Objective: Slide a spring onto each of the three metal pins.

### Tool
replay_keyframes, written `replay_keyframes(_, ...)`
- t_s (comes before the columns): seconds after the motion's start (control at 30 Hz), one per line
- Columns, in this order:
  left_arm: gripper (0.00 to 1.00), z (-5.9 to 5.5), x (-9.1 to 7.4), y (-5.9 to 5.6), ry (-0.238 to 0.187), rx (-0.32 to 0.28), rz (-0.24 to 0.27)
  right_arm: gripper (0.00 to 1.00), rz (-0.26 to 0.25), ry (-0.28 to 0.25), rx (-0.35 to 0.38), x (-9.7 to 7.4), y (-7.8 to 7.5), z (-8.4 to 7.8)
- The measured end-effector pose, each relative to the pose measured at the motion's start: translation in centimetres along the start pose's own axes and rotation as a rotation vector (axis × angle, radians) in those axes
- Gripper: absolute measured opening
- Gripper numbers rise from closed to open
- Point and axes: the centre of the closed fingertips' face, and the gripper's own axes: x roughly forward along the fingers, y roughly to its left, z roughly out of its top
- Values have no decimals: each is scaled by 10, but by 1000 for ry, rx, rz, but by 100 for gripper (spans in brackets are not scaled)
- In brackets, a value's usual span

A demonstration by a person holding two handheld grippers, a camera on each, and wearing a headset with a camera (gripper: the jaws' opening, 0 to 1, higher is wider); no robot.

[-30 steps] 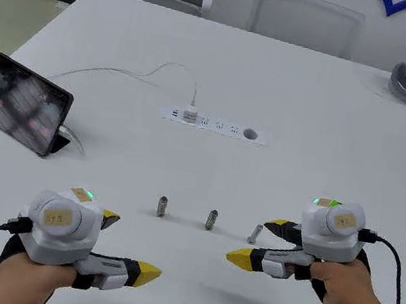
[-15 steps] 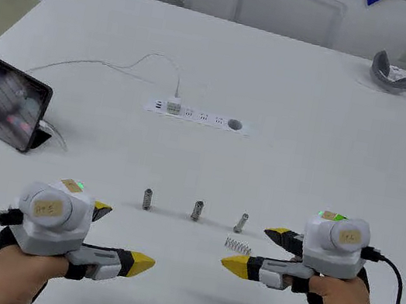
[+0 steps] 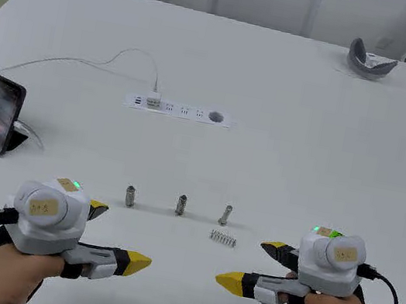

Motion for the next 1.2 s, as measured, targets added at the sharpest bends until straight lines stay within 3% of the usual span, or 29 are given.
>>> replay_keyframes(0.5, 78, 11, 30, -28, 54, 103, -92, 84, -54, -44, 52, -23, -7, -10)
replay_keyframes(0.7, 78, 10, 40, -39, 91, 163, -135, 85, -67, -60, 66, -28, -8, -11)
replay_keyframes(1.2, 77, 16, 67, -56, 156, 292, -221, 86, -69, -31, 51, -33, -5, -20)
